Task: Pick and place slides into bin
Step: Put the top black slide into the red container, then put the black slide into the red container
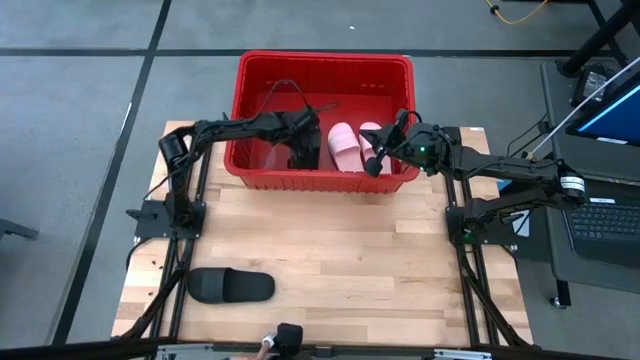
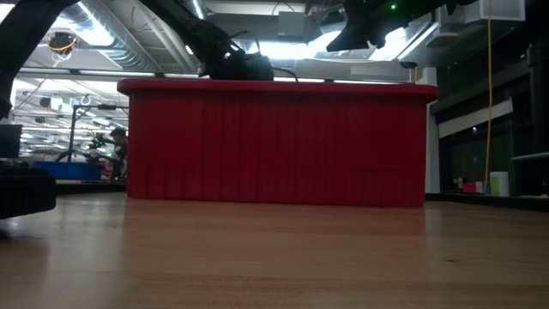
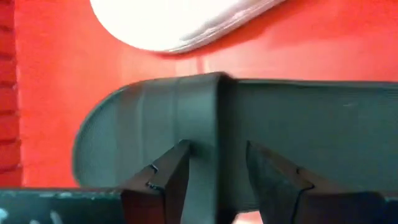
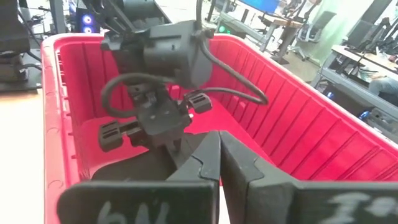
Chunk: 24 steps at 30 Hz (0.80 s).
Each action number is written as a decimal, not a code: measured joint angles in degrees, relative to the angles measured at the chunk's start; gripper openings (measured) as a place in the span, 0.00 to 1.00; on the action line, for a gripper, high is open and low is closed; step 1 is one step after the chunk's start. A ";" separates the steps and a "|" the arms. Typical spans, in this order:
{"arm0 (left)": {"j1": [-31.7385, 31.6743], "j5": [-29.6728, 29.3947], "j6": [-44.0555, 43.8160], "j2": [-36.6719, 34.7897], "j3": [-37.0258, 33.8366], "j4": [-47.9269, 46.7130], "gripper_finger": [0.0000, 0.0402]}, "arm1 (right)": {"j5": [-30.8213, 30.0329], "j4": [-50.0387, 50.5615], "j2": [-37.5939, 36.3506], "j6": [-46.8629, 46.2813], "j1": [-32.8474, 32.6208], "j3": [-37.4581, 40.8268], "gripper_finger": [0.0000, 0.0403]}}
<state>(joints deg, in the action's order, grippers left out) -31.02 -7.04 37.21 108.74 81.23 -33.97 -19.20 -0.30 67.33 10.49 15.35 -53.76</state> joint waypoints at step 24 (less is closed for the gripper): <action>0.18 2.11 0.02 -10.82 -0.02 -0.57 0.36 | -0.02 0.02 0.00 -1.32 0.01 0.00 0.02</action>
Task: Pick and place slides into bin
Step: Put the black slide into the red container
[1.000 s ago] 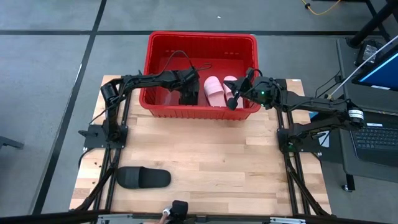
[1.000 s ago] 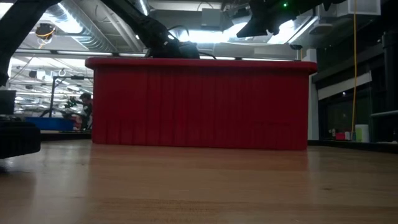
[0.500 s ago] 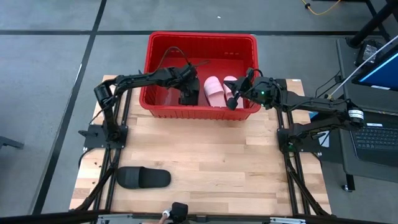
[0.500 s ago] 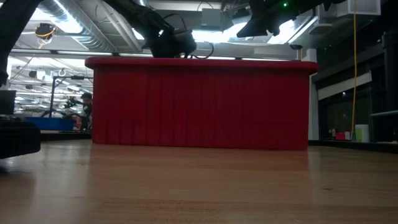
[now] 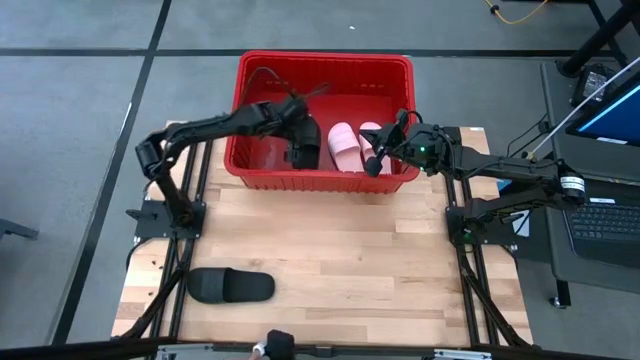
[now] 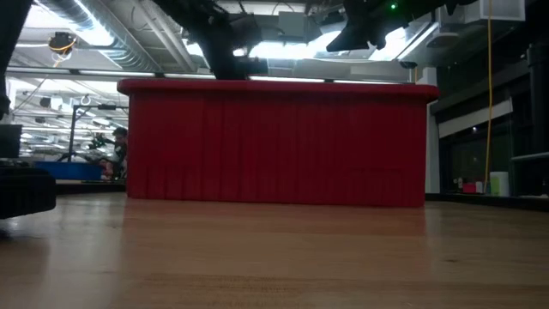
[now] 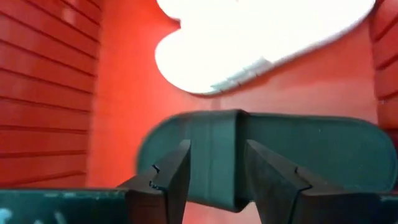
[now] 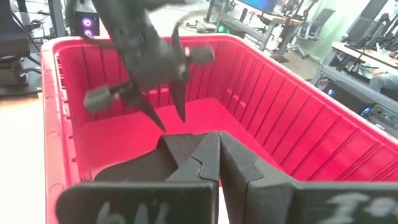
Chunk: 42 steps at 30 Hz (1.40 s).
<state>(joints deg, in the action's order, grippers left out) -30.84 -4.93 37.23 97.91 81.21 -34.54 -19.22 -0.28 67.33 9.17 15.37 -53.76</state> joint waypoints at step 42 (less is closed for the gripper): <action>37.83 -13.08 -29.13 -28.29 0.04 0.89 0.00 | 6.88 0.58 -3.87 6.38 -27.99 0.00 0.02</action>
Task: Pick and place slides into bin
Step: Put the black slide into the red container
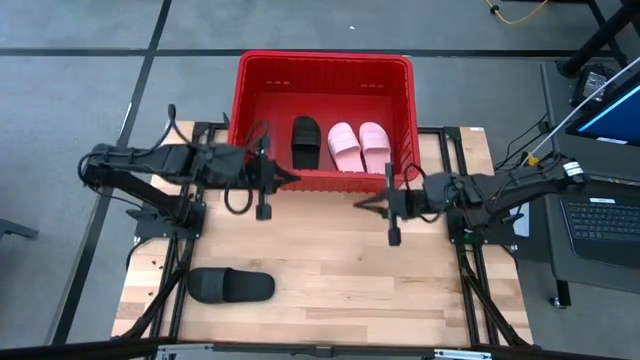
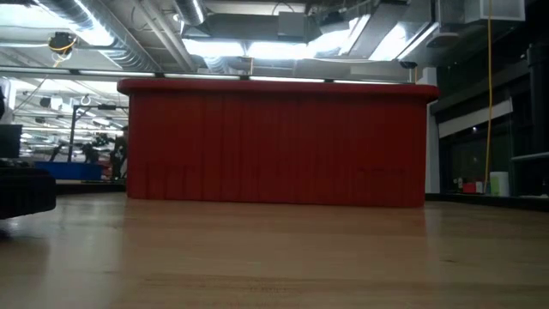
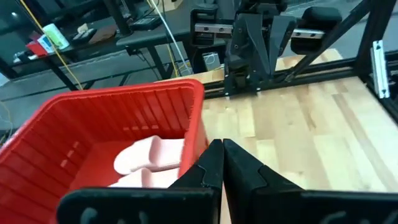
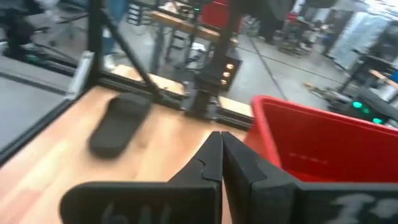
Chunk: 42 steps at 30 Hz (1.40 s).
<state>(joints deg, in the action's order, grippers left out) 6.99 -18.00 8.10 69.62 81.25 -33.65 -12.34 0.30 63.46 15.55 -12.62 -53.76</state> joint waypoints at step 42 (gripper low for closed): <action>32.54 -1.75 -95.31 12.70 0.00 -25.74 0.00 | -0.20 8.71 0.33 -9.13 -8.57 2.58 0.02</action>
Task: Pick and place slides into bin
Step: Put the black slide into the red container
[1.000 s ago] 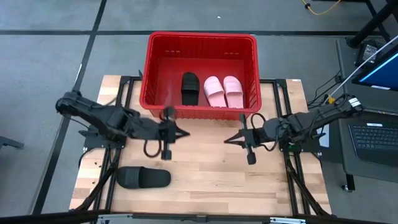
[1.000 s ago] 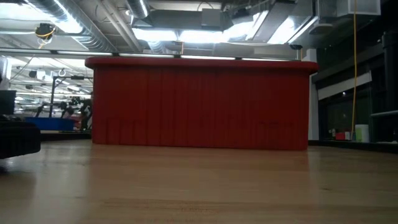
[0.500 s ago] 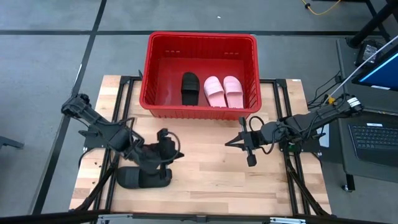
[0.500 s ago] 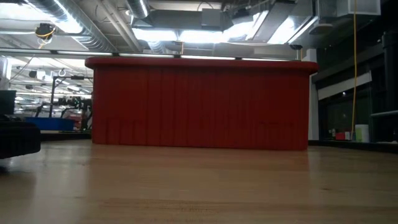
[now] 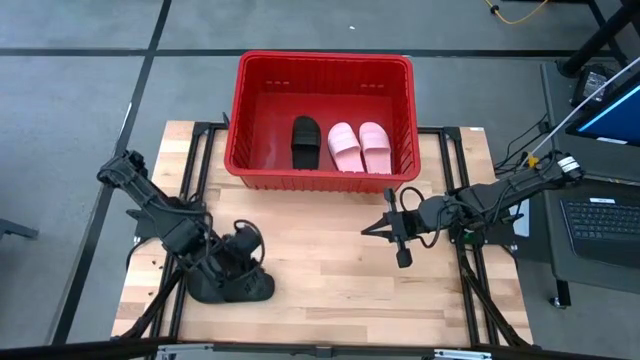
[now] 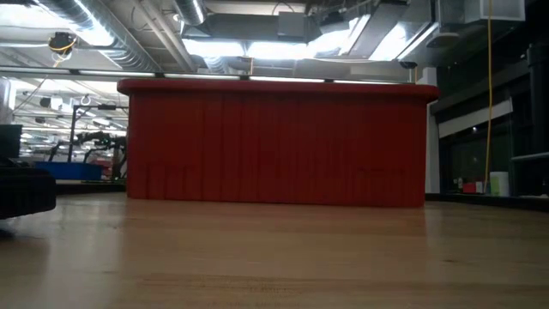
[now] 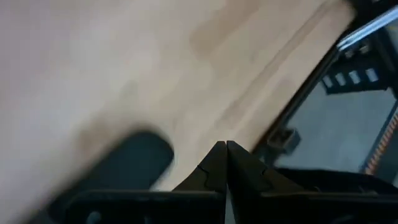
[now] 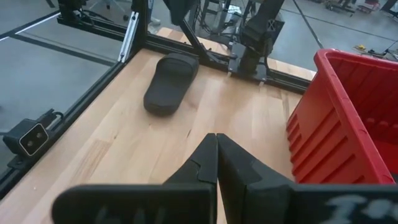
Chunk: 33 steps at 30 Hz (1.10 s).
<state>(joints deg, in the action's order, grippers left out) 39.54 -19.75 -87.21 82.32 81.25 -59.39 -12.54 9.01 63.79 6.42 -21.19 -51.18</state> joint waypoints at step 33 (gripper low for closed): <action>1.77 21.29 -23.81 26.96 34.41 -30.83 0.00 | 0.14 0.22 0.00 3.27 8.50 0.00 0.02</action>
<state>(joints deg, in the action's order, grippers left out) 41.31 1.54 -111.02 109.28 115.66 -90.22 -12.40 9.23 63.79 9.69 -12.69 -51.18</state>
